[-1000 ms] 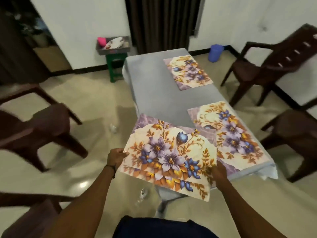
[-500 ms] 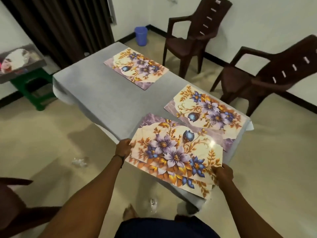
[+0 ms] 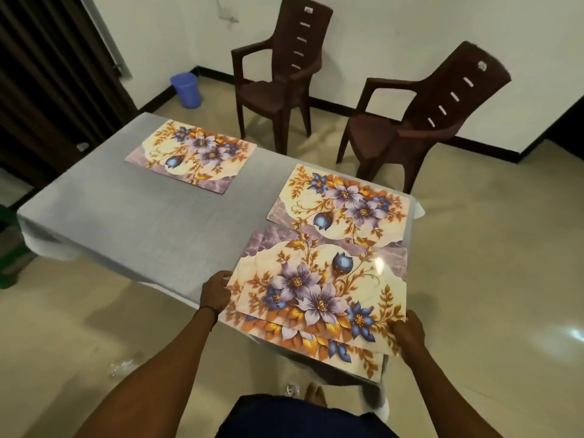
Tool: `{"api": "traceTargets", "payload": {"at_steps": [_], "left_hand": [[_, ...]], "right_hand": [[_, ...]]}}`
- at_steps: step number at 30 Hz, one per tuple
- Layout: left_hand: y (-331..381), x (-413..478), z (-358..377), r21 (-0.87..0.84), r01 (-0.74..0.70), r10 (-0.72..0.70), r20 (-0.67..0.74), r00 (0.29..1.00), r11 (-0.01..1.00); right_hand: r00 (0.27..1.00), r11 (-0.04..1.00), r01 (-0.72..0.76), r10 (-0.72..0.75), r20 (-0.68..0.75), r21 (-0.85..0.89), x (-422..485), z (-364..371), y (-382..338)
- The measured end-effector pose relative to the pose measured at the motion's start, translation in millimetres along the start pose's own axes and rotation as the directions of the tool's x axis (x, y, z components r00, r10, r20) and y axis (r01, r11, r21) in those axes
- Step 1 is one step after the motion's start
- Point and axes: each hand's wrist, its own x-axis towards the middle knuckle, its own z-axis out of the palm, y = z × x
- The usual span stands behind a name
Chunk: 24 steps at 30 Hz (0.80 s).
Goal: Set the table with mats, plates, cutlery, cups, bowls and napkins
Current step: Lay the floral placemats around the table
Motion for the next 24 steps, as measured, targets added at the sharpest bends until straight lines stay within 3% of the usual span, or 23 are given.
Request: {"api": "traceTargets", "payload": {"at_steps": [5, 10, 18, 24], "left_hand": [[0.6, 15.0, 2.0, 0.107, -0.024, 0.019, 0.045, 0.999, 0.994], [5.5, 37.4, -2.8, 0.165, -0.086, 0.064, 0.132, 0.989, 0.983], [15.9, 65.9, -9.6, 0.148, -0.120, 0.087, 0.216, 0.973, 0.982], [13.9, 70.2, -16.3, 0.162, -0.132, 0.090, 0.246, 0.965, 0.978]], "right_hand": [[0.999, 0.999, 0.015, -0.016, -0.032, -0.039, 8.6, -4.1, -5.2], [0.995, 0.997, -0.066, 0.063, -0.083, -0.036, 6.8, -2.5, -7.6], [0.976, 0.987, -0.158, 0.150, -0.155, -0.040, -12.5, 9.4, -14.6], [0.981, 0.992, -0.113, 0.102, -0.164, -0.056, -22.3, 15.3, -22.4]]}}
